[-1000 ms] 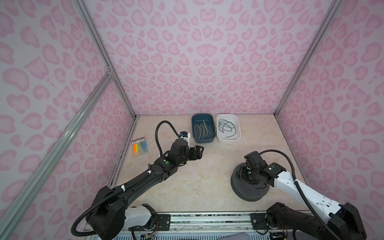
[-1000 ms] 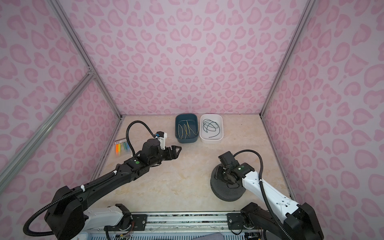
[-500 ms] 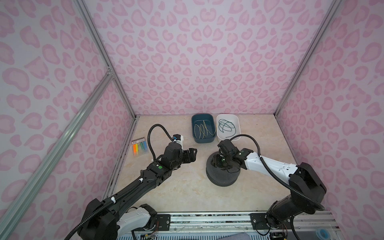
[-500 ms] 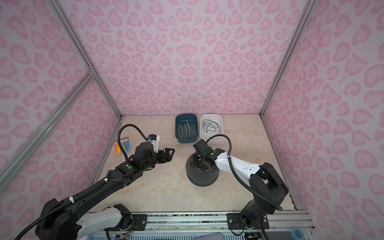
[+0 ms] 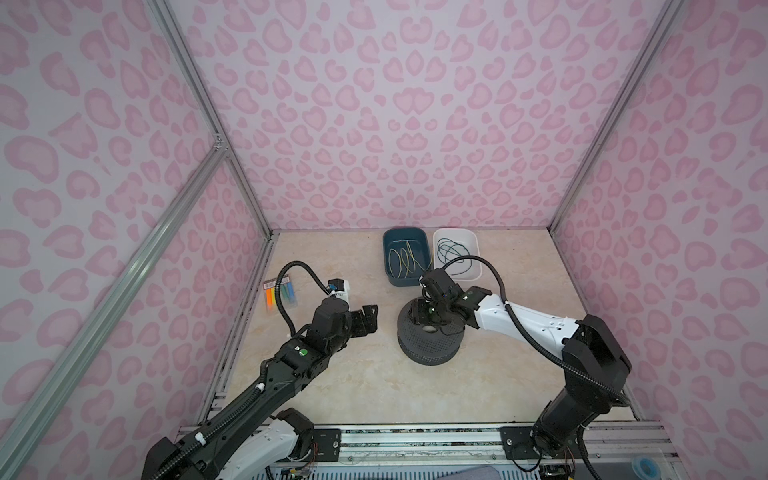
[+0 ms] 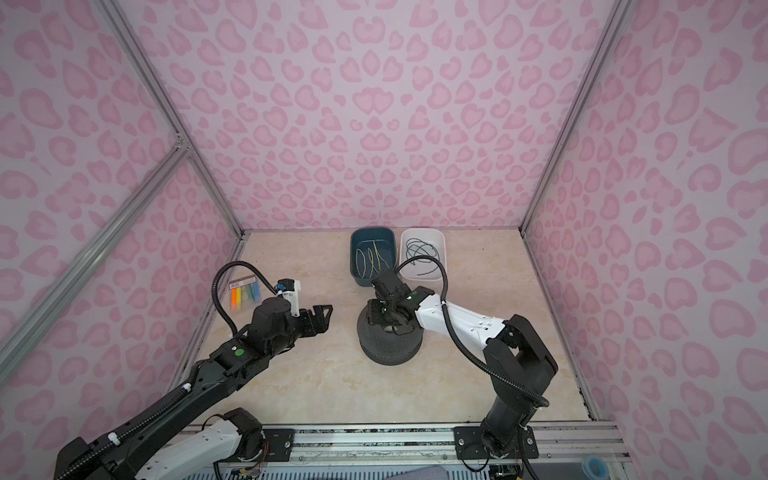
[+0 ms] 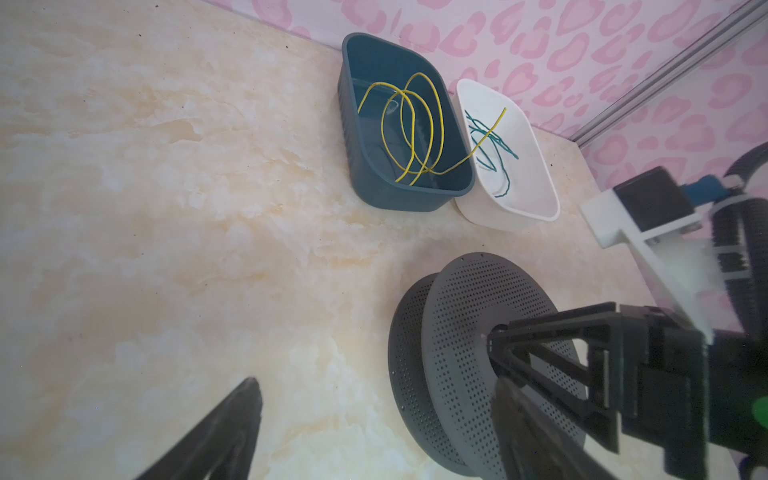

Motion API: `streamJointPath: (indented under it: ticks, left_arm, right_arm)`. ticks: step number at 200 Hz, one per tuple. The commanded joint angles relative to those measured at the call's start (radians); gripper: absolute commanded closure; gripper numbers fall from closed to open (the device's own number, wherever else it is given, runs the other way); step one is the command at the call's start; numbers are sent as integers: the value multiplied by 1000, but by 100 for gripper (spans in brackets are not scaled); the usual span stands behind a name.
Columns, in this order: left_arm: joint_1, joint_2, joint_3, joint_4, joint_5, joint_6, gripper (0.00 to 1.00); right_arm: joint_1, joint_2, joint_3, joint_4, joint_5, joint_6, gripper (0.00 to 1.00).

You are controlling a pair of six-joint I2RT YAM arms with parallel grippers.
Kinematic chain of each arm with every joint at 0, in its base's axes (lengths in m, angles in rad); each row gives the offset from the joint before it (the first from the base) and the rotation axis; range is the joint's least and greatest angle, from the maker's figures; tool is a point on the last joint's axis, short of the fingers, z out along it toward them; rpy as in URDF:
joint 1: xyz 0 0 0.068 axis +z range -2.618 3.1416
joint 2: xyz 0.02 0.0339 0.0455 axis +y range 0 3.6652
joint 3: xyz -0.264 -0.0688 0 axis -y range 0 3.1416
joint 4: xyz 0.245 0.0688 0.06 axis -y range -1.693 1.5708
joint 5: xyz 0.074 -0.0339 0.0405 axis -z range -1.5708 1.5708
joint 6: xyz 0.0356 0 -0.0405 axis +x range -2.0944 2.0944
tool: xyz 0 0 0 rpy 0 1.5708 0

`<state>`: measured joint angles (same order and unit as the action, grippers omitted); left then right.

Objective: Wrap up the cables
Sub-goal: 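Drag the grey spool toward the left gripper with the right gripper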

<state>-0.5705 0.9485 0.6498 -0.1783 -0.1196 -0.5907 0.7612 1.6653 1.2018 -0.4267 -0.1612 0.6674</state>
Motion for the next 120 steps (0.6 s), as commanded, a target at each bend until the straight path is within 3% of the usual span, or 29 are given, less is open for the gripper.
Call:
streamJointPath:
  ticks: [1,64,91,120]
  left_arm:
    - [1,16,28,-13,1,5,12]
    - [0,-80,80,-89,-26,12,13]
    - [0,-172,53,-86,-44,-24,13]
    - [0,-279,0,-62,-88,-82,12]
  right_arm:
    - [3,-35,19,-51,12,-60,42]
    - [2,-244,17,-151,250,-179,40]
    - [-2,-348,-56,-59,315,-189,40]
    - [-20,-412,-114,35,311,-213,40]
